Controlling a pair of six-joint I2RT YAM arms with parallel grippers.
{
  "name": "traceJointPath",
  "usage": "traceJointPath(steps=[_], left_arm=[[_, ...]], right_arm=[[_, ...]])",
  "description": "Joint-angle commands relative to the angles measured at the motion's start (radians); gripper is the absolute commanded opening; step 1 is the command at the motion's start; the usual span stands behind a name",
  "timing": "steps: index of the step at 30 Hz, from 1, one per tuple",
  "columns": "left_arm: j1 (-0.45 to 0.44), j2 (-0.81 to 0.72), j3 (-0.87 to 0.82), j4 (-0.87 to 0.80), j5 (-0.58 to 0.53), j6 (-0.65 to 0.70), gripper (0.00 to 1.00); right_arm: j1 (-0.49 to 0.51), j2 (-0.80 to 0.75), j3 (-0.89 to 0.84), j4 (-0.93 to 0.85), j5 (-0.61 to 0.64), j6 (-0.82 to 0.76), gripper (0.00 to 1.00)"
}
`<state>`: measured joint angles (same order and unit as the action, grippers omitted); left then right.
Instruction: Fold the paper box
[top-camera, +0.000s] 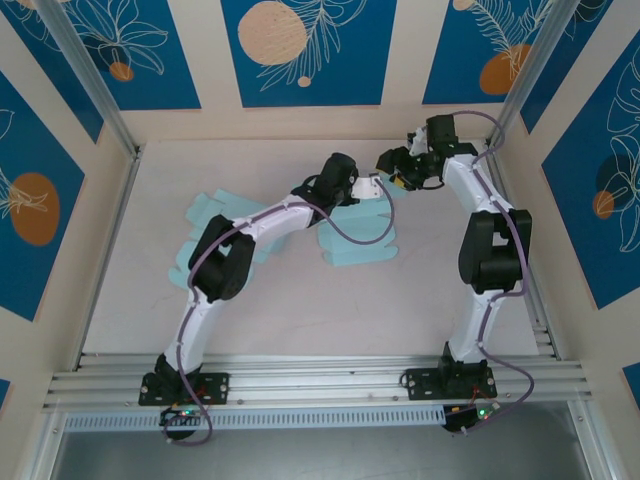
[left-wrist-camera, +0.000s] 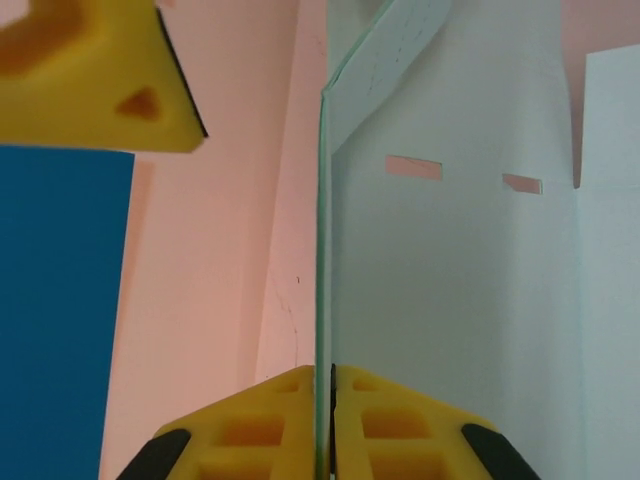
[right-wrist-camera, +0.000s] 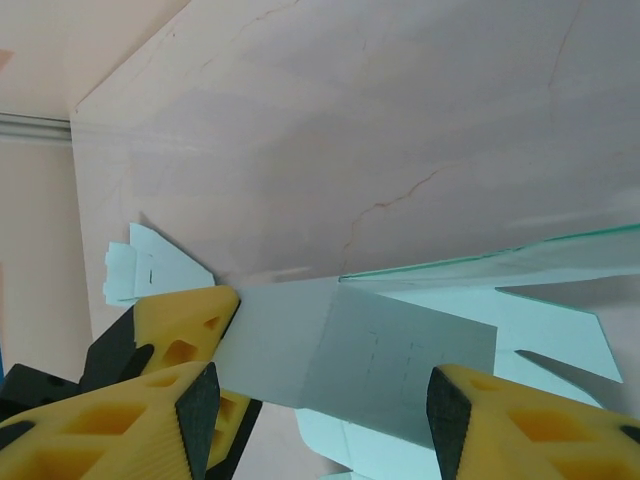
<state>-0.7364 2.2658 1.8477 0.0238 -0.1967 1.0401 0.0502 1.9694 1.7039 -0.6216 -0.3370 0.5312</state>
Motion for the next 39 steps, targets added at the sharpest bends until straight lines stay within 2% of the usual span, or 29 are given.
traceJointPath(steps=[1,5,16,19,24,29,30,33,39], left_arm=[[-0.022,-0.034,-0.022,0.058,-0.025,0.036,0.10],[-0.034,-0.016,-0.026,0.079,-0.047,0.059,0.11],[-0.044,-0.023,-0.049,0.103,-0.059,0.083,0.12],[-0.044,-0.029,-0.060,0.095,-0.056,0.080,0.16],[-0.038,-0.051,-0.079,0.069,-0.036,0.045,0.20],[-0.035,-0.069,-0.093,0.062,-0.017,0.028,0.20],[-0.033,-0.071,-0.092,0.058,-0.012,0.022,0.20],[-0.027,-0.082,-0.087,0.036,-0.001,0.000,0.27],[0.003,-0.151,-0.101,-0.086,0.087,-0.070,0.45]], right_arm=[[0.000,0.031,-0.013,-0.006,-0.036,0.014,0.59],[0.008,0.066,-0.004,0.032,-0.090,0.064,0.52],[0.042,0.114,0.009,0.028,-0.108,0.088,0.51],[0.040,0.118,0.010,0.054,-0.134,0.100,0.33],[0.040,0.127,0.019,0.056,-0.126,0.100,0.22],[0.041,0.134,0.018,0.056,-0.119,0.092,0.16],[0.040,0.135,0.019,0.055,-0.116,0.091,0.12],[0.040,0.135,0.022,0.048,-0.101,0.083,0.06],[0.033,0.137,0.019,0.049,-0.091,0.078,0.04]])
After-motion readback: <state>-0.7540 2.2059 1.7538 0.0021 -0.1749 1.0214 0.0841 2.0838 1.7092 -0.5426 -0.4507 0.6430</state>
